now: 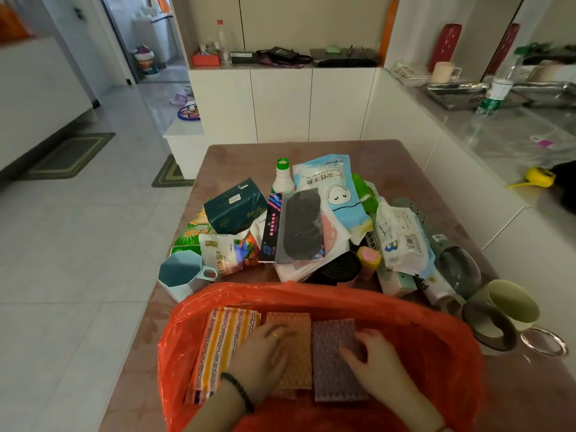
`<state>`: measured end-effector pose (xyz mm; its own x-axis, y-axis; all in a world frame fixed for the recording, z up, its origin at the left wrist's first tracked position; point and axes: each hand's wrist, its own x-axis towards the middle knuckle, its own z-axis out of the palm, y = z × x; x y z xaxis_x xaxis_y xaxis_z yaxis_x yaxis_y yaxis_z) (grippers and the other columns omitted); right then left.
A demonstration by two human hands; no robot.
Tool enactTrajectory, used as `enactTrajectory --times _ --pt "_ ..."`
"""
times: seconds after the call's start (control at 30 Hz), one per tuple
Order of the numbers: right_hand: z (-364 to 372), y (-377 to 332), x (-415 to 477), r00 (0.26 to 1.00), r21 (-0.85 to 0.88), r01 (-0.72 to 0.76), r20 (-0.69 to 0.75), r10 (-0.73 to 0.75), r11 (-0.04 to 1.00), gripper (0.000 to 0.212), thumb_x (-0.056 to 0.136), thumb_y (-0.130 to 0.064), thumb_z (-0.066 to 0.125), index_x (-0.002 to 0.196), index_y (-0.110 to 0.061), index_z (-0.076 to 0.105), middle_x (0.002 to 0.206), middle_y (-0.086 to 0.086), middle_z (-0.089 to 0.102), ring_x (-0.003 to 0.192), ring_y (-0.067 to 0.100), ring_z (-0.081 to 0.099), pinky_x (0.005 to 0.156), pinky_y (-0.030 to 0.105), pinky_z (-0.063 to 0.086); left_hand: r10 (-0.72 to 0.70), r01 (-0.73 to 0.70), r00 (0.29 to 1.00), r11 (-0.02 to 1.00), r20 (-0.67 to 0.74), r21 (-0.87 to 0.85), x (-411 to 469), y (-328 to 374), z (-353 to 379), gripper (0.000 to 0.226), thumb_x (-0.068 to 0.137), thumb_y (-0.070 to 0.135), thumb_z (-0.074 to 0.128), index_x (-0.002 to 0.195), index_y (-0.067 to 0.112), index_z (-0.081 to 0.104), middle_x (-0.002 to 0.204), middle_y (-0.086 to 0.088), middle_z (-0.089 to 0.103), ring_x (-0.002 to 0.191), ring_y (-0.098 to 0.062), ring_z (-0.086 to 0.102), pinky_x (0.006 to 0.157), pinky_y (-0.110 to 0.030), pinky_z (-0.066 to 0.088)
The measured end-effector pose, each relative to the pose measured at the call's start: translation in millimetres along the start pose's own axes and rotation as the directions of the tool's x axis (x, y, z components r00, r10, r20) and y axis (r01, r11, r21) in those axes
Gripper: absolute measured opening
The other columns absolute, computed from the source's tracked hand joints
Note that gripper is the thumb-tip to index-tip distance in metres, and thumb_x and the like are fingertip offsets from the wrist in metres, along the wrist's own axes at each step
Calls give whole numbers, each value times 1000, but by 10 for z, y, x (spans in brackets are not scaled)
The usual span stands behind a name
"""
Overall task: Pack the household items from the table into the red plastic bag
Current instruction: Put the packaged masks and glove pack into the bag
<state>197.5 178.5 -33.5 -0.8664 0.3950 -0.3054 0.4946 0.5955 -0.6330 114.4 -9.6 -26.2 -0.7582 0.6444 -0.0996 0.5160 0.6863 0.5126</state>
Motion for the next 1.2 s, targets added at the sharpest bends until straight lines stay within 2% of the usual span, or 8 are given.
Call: enactTrajectory --times 0.1,0.2,0.3,0.5,0.7,0.83,1.0,1.2 --pt "-479 -342 108 989 328 147 -65 -133 933 8 84 -19 65 85 -22 72 81 -2 74 74 7 66 76 22 51 -53 -20 972 952 -227 -307 240 112 -316 22 92 23 46 96 44 50 96 28 55 85 16 52 74 3 38" --pt "-684 -677 693 970 496 177 -234 -65 850 19 81 -18 67 100 -16 69 100 6 72 91 17 66 88 32 50 -210 -23 915 825 -344 -565 684 134 -509 17 92 16 47 99 29 56 92 17 60 84 9 58 76 -6 45" --pt "-612 -982 1327 973 370 103 -230 -16 923 48 80 -22 69 123 -5 54 125 12 58 111 24 56 91 31 44 -372 87 891 700 -259 -709 1139 109 -572 28 92 15 47 120 14 50 114 -5 62 99 -16 58 91 -29 46" --pt "-289 -1115 1971 977 38 -20 -212 27 999 54 74 -33 71 117 -8 49 120 10 60 113 28 55 92 38 47 -545 467 820 463 174 -753 1579 -62 -416 57 91 24 49 141 8 27 136 -11 47 122 -26 49 93 -24 38" --pt "-408 -1126 1849 968 343 192 -223 -119 920 18 85 -19 61 96 -5 63 96 12 64 95 27 60 76 28 43 -594 302 804 407 2 -862 1580 -87 -461 53 90 20 52 137 4 32 121 -10 55 113 -23 54 79 -13 39" --pt "-554 -1203 1572 937 456 314 -6 -350 833 17 89 -17 57 98 -6 65 91 0 65 86 11 61 73 14 48 -591 154 804 115 57 -981 1599 -126 -608 29 77 20 68 103 8 63 98 -9 69 84 -21 66 70 -28 57" --pt "-698 -1036 1887 956 159 178 -263 -133 971 45 91 -34 53 124 -3 52 117 13 58 113 29 53 89 33 42 -755 89 656 84 -5 -992 1404 -232 -751 10 77 12 69 75 14 60 81 -10 65 71 -22 61 73 -36 53" --pt "-442 -950 2057 991 -297 -57 -133 18 953 84 69 -39 73 132 -6 29 127 16 52 122 36 44 99 48 36 -845 64 528 130 -77 -989 1269 -346 -891 15 78 20 68 74 20 54 95 -11 63 92 -29 59 94 -46 48"
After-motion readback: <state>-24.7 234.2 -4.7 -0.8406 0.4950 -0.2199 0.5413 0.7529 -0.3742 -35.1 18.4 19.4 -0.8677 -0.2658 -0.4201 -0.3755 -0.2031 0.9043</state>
